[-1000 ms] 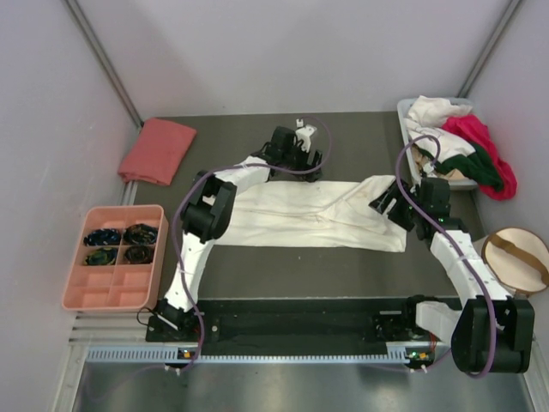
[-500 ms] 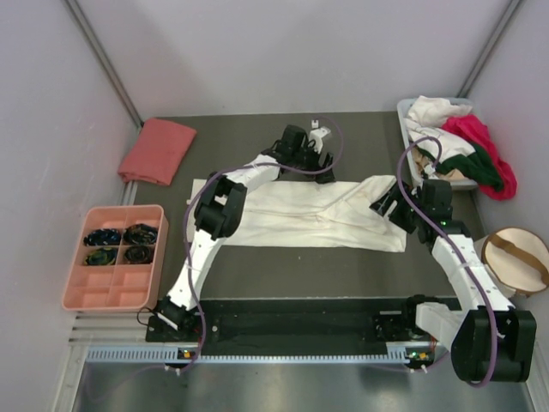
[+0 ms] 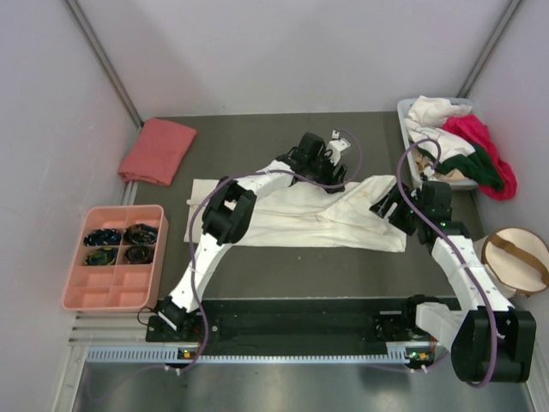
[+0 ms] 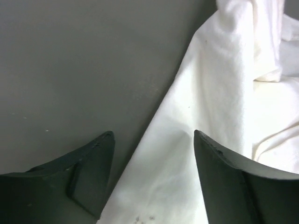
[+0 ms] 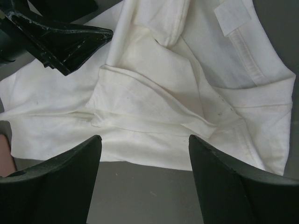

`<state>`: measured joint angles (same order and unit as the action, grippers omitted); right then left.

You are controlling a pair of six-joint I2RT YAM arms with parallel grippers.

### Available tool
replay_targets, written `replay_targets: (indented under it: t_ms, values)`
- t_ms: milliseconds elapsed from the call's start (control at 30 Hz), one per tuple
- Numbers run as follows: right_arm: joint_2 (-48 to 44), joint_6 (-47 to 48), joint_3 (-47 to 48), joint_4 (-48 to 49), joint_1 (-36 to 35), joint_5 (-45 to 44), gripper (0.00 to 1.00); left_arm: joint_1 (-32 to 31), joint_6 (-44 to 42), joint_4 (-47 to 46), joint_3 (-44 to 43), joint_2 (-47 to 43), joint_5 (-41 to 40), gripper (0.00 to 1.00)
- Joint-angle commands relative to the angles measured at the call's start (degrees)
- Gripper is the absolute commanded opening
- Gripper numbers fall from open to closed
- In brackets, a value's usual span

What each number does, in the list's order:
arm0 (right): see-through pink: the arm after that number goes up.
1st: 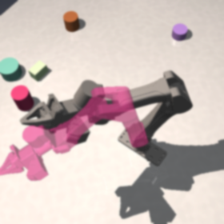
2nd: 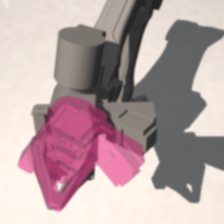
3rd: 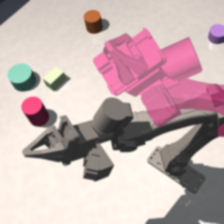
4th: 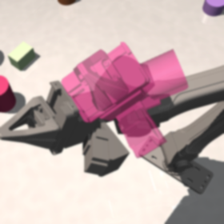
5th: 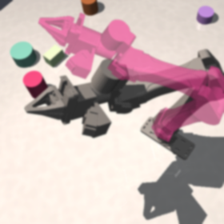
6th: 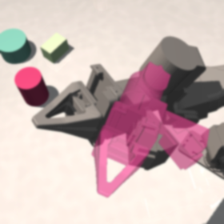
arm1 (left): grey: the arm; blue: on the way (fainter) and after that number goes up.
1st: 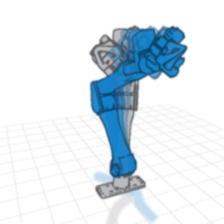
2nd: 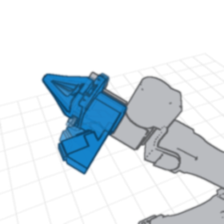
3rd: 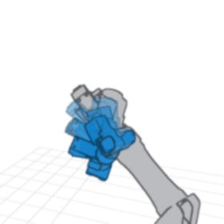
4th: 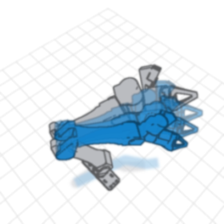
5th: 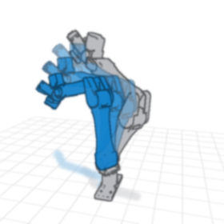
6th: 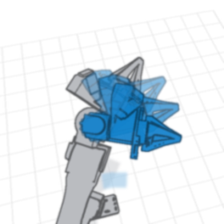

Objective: Fold and stack the t-shirts
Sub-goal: Rotate the tshirt 90 degrees

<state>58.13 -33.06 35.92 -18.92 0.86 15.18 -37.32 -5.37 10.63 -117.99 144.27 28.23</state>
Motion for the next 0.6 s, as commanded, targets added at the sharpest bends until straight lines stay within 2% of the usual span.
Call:
replay_targets:
  t_ms: [0, 33, 133, 200, 233, 267, 433, 567]
  values:
    - [-1.8, 0.4, -0.2, 1.1, -0.6, 0.5, 0.75, 0.1, -0.8, 6.6, 0.6, 2.2, -2.7, 0.62]
    - [-2.1, 0.5, -0.2, 0.8, -0.6, 0.4, 0.75, 0.1, -0.7, 6.9, 0.1, 2.2, -2.7, 0.56]
    - [-2.5, 0.5, -0.3, 0.5, -0.6, 0.0, 0.75, 0.1, -0.6, 7.1, -0.4, 2.5, -2.4, 0.29]
    - [-2.8, 0.5, -0.4, 0.4, -0.6, -0.2, 0.75, 0.0, -0.6, 7.4, -0.7, 2.7, -2.6, 0.18]
    - [-2.8, 0.5, -0.7, 0.4, -0.6, -0.2, 0.75, 0.0, -0.4, 7.5, -0.8, 2.8, -2.7, 0.04]
    - [-2.8, 0.4, -0.8, 0.4, -0.6, -0.2, 0.75, 0.0, -0.3, 7.6, -1.3, 3.1, -2.9, 0.00]
    - [-3.1, 0.0, -1.5, 0.8, -0.6, 0.1, 0.75, 0.1, 1.0, 7.5, -2.4, 3.7, -3.6, 0.00]
    - [-3.1, 0.0, -1.6, 0.6, -0.6, 0.0, 0.75, 0.8, 5.3, 5.2, -4.4, 5.1, -5.5, 0.00]
